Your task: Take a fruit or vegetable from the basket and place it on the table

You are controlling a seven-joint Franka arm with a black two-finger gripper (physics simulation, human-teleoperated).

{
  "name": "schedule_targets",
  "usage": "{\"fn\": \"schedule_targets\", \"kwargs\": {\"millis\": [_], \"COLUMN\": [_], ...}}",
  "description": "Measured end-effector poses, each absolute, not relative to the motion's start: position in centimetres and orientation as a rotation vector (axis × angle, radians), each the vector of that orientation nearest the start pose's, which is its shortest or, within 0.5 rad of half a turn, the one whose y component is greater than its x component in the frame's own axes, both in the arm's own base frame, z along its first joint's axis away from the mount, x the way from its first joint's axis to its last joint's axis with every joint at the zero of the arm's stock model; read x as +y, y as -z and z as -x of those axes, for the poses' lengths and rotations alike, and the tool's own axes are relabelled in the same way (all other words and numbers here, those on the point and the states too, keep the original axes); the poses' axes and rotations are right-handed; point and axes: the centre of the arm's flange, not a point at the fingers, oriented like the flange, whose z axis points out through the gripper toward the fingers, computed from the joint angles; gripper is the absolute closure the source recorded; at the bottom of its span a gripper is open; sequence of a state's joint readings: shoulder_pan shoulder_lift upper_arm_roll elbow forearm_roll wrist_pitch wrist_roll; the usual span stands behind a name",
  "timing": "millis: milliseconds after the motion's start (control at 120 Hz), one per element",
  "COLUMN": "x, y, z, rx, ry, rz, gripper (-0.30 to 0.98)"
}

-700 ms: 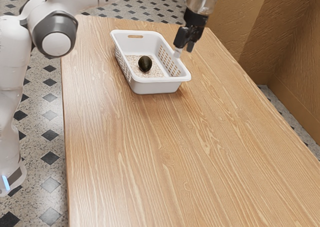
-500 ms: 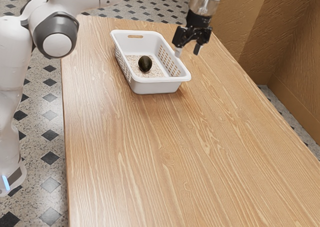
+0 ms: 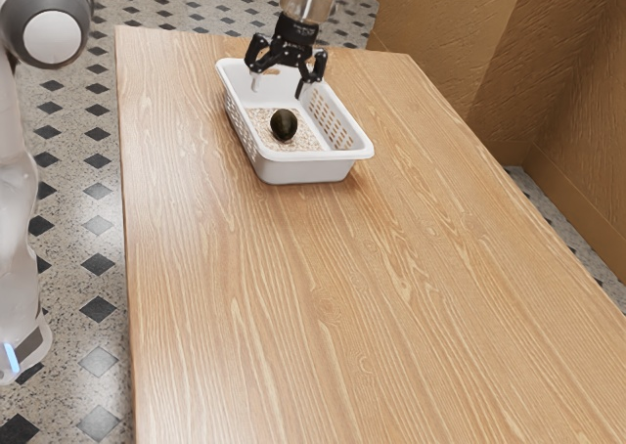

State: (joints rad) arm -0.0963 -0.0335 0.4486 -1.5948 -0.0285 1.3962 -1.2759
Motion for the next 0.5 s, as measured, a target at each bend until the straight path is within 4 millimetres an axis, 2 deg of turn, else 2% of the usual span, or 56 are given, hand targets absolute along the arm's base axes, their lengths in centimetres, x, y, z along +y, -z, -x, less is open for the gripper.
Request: {"fn": "schedule_targets", "kwargs": {"millis": [142,208,333,433,500], "x": [23.8,25.5,25.6,24.9,25.3], "y": [-59.8,-58.9,-57.4,-57.5,-57.4], "z": [-45.9,-45.3,-46.3,-46.9,-47.4], "rx": [2.247,2.226,2.126,2.029,1.984], "ry": [0.307,0.322,0.335,0.318,0.301], "rz": [-2.181,-2.191,-2.269,-2.343,-2.387], "gripper": [0.0,0.0,0.0,0.01,0.01]}}
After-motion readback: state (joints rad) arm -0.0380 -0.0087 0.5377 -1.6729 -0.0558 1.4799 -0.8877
